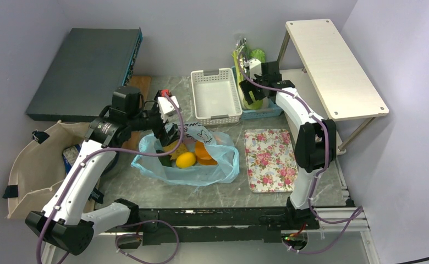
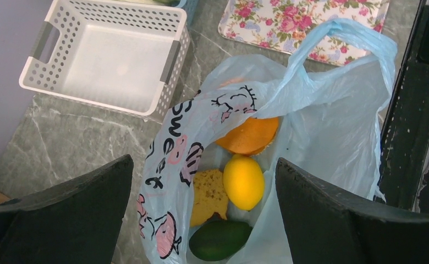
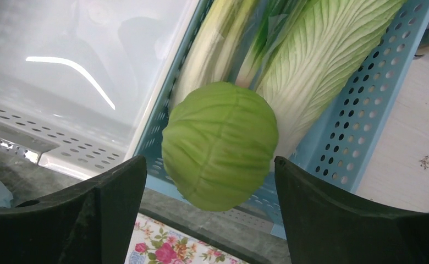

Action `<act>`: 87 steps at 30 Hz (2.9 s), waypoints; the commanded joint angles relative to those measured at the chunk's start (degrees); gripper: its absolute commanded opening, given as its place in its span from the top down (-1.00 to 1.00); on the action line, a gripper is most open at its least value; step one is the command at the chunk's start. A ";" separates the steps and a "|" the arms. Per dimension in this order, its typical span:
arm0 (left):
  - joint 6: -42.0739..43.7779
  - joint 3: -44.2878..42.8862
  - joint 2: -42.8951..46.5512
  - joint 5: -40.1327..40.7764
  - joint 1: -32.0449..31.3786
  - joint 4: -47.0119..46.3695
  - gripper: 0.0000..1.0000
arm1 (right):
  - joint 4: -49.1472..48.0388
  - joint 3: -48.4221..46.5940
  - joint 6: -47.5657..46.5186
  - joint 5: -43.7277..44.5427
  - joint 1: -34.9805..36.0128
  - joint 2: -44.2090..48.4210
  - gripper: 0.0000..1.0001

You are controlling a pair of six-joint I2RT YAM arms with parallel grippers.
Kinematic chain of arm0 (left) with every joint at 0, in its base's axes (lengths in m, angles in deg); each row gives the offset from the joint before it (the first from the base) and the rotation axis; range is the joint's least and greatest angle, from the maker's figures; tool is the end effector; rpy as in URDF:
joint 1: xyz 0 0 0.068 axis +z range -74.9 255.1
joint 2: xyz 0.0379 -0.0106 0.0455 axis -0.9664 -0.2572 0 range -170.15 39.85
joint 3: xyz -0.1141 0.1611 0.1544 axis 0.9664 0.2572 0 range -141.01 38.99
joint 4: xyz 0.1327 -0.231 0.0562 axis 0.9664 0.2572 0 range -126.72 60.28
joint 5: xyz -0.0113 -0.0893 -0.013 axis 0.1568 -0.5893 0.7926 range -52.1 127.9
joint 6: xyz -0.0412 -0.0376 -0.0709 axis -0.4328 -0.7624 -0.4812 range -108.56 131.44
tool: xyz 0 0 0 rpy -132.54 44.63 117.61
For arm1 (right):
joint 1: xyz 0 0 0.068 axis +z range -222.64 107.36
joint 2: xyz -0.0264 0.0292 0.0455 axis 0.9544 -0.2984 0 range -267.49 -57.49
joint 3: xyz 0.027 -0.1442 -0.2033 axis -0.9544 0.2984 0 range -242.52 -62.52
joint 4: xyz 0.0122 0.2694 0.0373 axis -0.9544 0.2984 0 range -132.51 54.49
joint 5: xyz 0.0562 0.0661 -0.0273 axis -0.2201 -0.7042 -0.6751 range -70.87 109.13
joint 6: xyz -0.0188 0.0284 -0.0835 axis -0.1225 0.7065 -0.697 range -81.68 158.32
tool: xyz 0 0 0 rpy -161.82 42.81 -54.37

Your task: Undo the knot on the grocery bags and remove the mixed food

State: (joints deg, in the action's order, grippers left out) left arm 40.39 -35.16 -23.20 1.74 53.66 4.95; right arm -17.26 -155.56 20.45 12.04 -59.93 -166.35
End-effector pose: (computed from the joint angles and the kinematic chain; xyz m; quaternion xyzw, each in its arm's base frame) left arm 0.2346 -0.1432 0.3659 0.4906 0.6816 -0.2381 0.4879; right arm 0.4633 0.1146 0.2283 -0.2643 0.8696 0.0376 0.4155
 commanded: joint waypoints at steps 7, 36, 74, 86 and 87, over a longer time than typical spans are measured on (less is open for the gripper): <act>14.71 3.80 5.10 -9.91 0.00 8.11 -0.99 | 3.69 -3.10 -0.67 -6.73 -0.41 6.62 -0.91; 33.79 32.42 -1.08 12.83 -23.37 -26.97 -0.07 | 17.76 22.91 -1.21 -25.27 19.37 29.83 -0.89; 27.23 11.81 -5.48 9.17 -21.31 6.19 1.00 | 6.75 28.81 6.70 -18.16 16.74 41.11 1.00; 21.34 4.45 2.45 4.88 -17.92 7.63 1.00 | 6.57 31.57 5.16 -17.18 16.78 43.37 0.93; 18.26 3.56 2.22 3.88 -17.28 6.18 1.00 | 6.61 31.13 5.20 -17.57 16.81 43.19 0.82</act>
State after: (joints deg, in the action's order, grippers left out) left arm 66.01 -26.72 -22.15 11.24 34.74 14.66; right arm -8.45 -123.97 26.29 -5.18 -43.12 -124.28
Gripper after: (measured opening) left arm 0.032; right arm 0.026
